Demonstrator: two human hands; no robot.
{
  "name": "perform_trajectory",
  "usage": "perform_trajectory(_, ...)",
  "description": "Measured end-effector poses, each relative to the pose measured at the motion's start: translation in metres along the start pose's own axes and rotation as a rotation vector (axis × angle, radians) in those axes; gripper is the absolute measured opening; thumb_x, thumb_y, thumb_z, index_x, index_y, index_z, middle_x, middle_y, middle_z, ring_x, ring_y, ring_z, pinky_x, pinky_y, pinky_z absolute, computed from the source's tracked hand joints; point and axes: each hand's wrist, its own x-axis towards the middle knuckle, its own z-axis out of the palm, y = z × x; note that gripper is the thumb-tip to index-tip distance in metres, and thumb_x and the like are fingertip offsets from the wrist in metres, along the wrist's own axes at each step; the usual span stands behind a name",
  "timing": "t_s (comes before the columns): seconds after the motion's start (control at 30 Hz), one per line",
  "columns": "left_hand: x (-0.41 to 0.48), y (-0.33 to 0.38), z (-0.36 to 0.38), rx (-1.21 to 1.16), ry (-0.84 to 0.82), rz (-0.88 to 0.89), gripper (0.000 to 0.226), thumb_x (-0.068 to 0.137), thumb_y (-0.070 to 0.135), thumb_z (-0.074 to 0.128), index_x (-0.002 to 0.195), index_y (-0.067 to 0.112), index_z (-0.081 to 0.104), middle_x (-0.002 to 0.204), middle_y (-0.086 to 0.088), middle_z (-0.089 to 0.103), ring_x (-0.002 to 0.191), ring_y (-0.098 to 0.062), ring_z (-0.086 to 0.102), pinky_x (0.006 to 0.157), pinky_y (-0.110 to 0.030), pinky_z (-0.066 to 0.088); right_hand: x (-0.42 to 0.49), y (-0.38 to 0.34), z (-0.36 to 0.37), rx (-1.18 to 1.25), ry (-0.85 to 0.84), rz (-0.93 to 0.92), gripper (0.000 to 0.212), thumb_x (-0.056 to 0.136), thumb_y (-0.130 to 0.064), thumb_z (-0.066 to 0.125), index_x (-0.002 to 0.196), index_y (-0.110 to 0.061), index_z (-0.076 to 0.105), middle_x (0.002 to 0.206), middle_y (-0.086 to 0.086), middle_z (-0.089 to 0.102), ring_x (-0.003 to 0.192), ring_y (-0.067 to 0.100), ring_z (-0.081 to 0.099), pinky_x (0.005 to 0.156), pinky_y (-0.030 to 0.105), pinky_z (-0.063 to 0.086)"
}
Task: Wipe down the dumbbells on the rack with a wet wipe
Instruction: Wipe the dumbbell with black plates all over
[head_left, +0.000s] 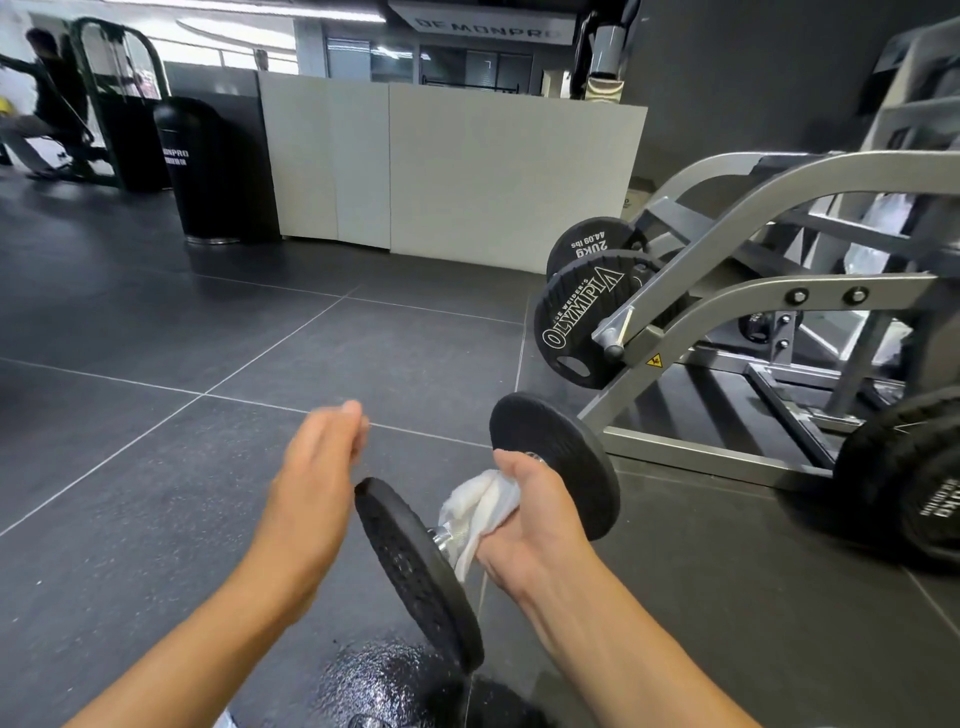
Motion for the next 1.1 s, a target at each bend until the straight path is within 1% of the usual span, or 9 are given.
perform_trajectory(0.1, -0.006, -0.022, 0.006, -0.276, -0.207, -0.775, 0.069, 0.092, 0.079, 0.044, 0.098, 0.014, 0.069, 0.087, -0.011, 0.063, 0.086, -0.029, 0.059, 0.091, -0.062, 0.049, -0.001, -0.001, 0.002, 0.069, -0.052, 0.015, 0.025, 0.099, -0.021, 0.064, 0.098, 0.003, 0.056, 0.075, 0.017, 0.059, 0.069, 0.035, 0.058, 0.07, 0.048, 0.05)
perform_trajectory(0.17, -0.015, -0.023, 0.009, -0.498, -0.369, -0.91, 0.076, 0.089, 0.078, 0.048, 0.086, 0.007, 0.075, 0.089, -0.011, 0.067, 0.083, -0.032, 0.065, 0.088, -0.079, 0.047, -0.002, -0.001, 0.004, 0.108, -0.121, 0.025, 0.025, 0.093, -0.022, 0.066, 0.092, -0.001, 0.052, 0.071, 0.014, 0.054, 0.067, 0.032, 0.054, 0.073, 0.044, 0.048)
perform_trajectory(0.3, -0.012, -0.01, 0.013, -0.507, -0.436, -0.769, 0.074, 0.089, 0.073, 0.048, 0.096, 0.006, 0.076, 0.085, -0.015, 0.074, 0.073, -0.034, 0.073, 0.08, -0.059, 0.055, -0.009, -0.007, 0.003, 0.143, -0.202, 0.011, 0.031, 0.084, -0.026, 0.067, 0.095, 0.0, 0.054, 0.082, 0.018, 0.057, 0.083, 0.037, 0.059, 0.095, 0.049, 0.046)
perform_trajectory(0.47, -0.005, 0.009, 0.022, -0.4, -0.268, -0.268, 0.062, 0.095, 0.064, 0.045, 0.096, 0.008, 0.073, 0.077, -0.01, 0.067, 0.069, -0.022, 0.064, 0.072, -0.039, 0.048, -0.015, -0.003, -0.001, 0.035, -0.242, 0.074, 0.041, 0.083, -0.043, 0.062, 0.08, -0.002, 0.062, 0.076, 0.015, 0.062, 0.067, 0.03, 0.061, 0.072, 0.036, 0.047)
perform_trajectory(0.63, 0.006, 0.012, 0.018, -0.297, -0.114, 0.277, 0.047, 0.091, 0.052, 0.054, 0.072, 0.011, 0.065, 0.077, -0.006, 0.061, 0.075, -0.019, 0.056, 0.07, -0.032, 0.044, -0.024, -0.007, 0.005, 0.024, -0.365, 0.039, 0.035, 0.094, -0.033, 0.055, 0.088, 0.001, 0.062, 0.093, 0.024, 0.065, 0.07, 0.038, 0.069, 0.078, 0.046, 0.051)
perform_trajectory(0.77, 0.027, -0.003, 0.001, -0.355, -0.001, -0.116, 0.037, 0.093, 0.058, 0.053, 0.079, 0.028, 0.072, 0.099, 0.0, 0.069, 0.102, -0.022, 0.059, 0.086, -0.047, 0.047, -0.006, -0.003, 0.004, 0.111, -0.271, -0.009, 0.049, 0.074, -0.025, 0.079, 0.113, -0.007, 0.055, 0.097, 0.018, 0.054, 0.092, 0.039, 0.062, 0.091, 0.052, 0.052)
perform_trajectory(0.9, 0.001, -0.019, 0.007, -0.425, -0.48, -0.874, 0.097, 0.078, 0.095, 0.041, 0.103, 0.007, 0.075, 0.082, -0.012, 0.049, 0.074, -0.029, 0.056, 0.089, -0.082, 0.045, -0.002, -0.001, 0.002, 0.125, -0.264, 0.042, 0.075, 0.051, -0.028, 0.088, 0.116, -0.011, 0.055, 0.118, 0.018, 0.052, 0.112, 0.038, 0.055, 0.112, 0.055, 0.038)
perform_trajectory(1.03, -0.019, -0.007, 0.024, -0.628, -0.517, -0.869, 0.108, 0.072, 0.098, 0.039, 0.116, 0.007, 0.074, 0.099, -0.019, 0.076, 0.082, -0.041, 0.076, 0.088, -0.09, 0.038, 0.001, -0.001, 0.001, 0.175, -0.26, 0.04, 0.063, 0.06, -0.031, 0.085, 0.111, -0.01, 0.054, 0.093, 0.016, 0.054, 0.095, 0.034, 0.059, 0.102, 0.049, 0.045)
perform_trajectory(1.1, -0.023, 0.001, 0.028, -0.651, -0.42, -0.788, 0.091, 0.075, 0.094, 0.045, 0.095, 0.011, 0.073, 0.079, -0.014, 0.075, 0.068, -0.036, 0.076, 0.076, -0.082, 0.049, 0.0, -0.003, -0.001, 0.151, -0.285, 0.002, 0.05, 0.073, -0.031, 0.077, 0.11, -0.009, 0.05, 0.081, 0.014, 0.051, 0.08, 0.032, 0.057, 0.089, 0.045, 0.047)
